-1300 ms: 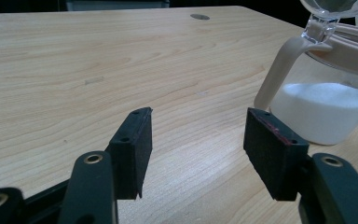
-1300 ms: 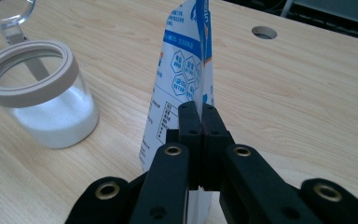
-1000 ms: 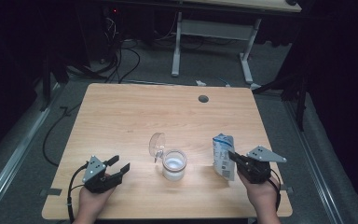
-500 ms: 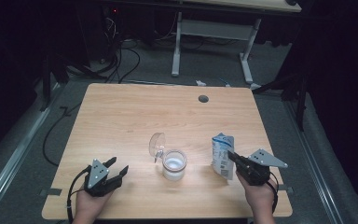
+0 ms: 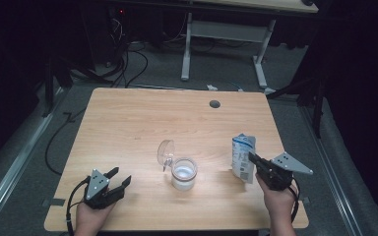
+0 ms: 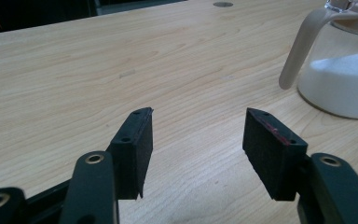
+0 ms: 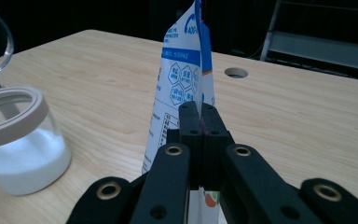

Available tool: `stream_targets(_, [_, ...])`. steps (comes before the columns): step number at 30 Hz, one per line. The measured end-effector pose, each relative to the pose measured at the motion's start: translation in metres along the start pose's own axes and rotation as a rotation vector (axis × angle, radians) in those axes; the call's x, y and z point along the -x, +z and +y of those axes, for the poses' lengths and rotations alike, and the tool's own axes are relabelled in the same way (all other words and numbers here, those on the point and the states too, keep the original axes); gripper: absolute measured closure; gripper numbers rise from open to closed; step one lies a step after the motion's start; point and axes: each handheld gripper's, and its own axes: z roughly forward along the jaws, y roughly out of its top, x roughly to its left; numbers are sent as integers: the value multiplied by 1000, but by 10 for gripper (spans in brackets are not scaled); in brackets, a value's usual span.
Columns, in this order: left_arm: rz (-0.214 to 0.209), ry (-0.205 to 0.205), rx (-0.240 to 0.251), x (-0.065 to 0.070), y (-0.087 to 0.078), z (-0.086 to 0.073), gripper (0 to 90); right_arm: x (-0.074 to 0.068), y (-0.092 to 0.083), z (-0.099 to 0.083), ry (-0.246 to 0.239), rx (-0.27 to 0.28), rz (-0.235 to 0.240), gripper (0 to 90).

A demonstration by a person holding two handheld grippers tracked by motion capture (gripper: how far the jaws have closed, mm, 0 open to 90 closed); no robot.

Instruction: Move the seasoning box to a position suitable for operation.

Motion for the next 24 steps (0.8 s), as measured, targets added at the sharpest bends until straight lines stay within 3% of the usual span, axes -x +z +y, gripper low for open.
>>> stream_targets(14, [38,0,6,-10,-14,2,431,15,16,2,19,28,-31,900])
stream_targets(24, [36,8,-4,-9,-13,-1,431,19,25,-3,21,25,-40,900])
